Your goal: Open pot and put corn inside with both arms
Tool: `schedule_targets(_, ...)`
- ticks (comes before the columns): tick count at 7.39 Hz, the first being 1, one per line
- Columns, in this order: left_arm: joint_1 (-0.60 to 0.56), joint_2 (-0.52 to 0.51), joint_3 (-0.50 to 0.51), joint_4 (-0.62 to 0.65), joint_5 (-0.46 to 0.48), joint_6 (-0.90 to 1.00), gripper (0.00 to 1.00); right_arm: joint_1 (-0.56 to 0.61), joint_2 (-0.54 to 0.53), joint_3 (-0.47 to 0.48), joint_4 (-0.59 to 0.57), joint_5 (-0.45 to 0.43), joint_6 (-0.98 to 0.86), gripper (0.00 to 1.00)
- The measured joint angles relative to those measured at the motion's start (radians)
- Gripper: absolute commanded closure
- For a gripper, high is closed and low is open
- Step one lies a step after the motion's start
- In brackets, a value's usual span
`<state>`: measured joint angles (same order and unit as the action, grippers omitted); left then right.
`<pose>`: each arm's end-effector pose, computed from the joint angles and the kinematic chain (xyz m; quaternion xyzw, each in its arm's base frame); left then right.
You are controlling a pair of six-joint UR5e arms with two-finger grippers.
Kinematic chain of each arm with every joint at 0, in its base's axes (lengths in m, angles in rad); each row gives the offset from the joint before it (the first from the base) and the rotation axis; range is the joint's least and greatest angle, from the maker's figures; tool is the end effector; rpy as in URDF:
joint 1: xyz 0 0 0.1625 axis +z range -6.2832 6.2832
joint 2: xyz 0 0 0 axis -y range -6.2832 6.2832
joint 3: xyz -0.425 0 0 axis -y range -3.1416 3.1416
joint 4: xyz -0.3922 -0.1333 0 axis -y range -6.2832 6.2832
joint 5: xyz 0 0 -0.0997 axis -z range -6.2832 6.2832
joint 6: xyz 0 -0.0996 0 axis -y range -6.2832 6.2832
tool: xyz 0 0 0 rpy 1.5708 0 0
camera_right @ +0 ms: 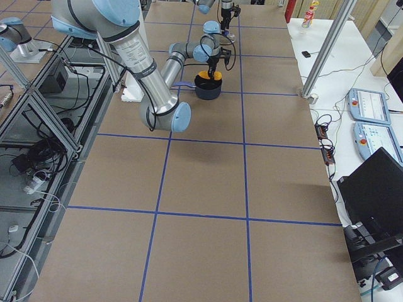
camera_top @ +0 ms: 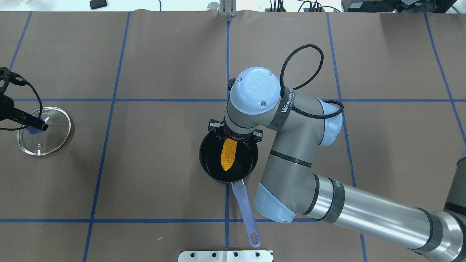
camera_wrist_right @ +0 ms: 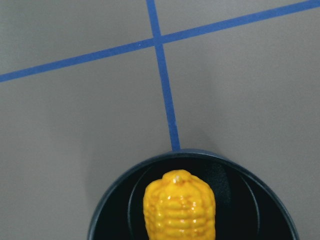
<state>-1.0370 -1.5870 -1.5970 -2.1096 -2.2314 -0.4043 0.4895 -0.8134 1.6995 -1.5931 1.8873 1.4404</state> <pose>0.2051 -0.4889 0.5818 0.1013 0.3997 0.1514 0.8984 -0.5492 -0.4085 0.1532 -0.0102 -0.4373 0.0953 0.8942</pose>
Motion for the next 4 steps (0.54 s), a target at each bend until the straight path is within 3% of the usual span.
schedule_targets(4, 0.001, -0.002, -0.008, 0.007, -0.005, 0.000, 0.03, -0.016, 0.000, 0.018, 0.001, -0.059, -0.015, 0.00)
